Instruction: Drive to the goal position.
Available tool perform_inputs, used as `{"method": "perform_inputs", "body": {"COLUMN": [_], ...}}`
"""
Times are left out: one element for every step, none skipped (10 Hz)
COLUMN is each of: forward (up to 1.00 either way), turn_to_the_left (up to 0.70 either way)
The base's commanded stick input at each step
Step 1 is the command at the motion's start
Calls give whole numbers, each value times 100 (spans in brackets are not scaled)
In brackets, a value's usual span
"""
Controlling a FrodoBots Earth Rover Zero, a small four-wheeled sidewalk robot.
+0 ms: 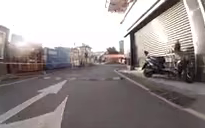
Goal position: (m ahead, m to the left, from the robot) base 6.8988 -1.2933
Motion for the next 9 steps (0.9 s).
{"method": "perform_inputs", "body": {"forward": [70, 70, 70, 70, 70, 70, 70, 70, 70], "turn_to_the_left": [0, 0, 0, 0, 0, 0, 0, 0, 0]}}
